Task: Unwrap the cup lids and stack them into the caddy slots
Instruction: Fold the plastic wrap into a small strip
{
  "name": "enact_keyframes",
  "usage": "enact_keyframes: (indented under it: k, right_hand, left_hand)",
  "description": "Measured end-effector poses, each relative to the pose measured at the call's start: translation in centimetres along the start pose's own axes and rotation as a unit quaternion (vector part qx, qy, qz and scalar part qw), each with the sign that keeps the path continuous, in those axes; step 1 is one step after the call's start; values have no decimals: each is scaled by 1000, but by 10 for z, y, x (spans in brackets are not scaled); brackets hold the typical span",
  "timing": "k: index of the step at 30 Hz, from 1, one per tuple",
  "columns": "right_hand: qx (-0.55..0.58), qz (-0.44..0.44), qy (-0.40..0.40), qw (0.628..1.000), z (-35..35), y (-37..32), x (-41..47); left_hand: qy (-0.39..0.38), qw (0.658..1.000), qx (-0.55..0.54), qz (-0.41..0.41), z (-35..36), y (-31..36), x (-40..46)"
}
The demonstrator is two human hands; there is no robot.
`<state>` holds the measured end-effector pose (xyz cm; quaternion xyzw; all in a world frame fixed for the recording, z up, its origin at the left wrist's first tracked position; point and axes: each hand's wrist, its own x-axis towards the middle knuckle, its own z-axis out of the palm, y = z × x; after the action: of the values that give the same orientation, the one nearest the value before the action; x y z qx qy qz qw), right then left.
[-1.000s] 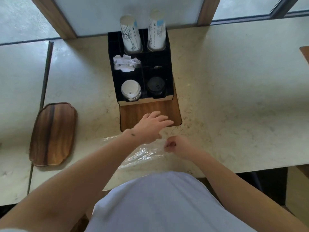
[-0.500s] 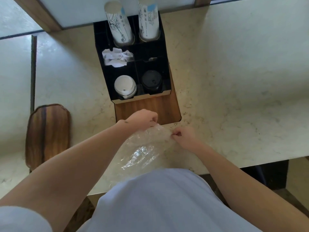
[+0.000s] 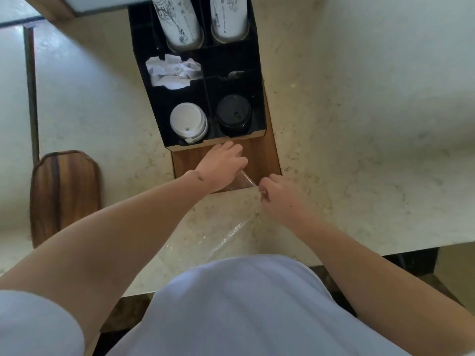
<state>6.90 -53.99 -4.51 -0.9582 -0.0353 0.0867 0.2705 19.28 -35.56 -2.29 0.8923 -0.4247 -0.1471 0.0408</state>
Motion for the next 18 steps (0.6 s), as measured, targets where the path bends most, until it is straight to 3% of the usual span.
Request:
enact_keyframes:
  k: [12,18]
  right_hand:
    - [-60,-40,-78,994,-6,-9,2]
    - [-91,-41,-96,990,-11,-13,-6]
  left_hand:
    - [-51,999,5,19,6,-16,-13]
    - [-84,996,-5,-13,-2,-8,-13]
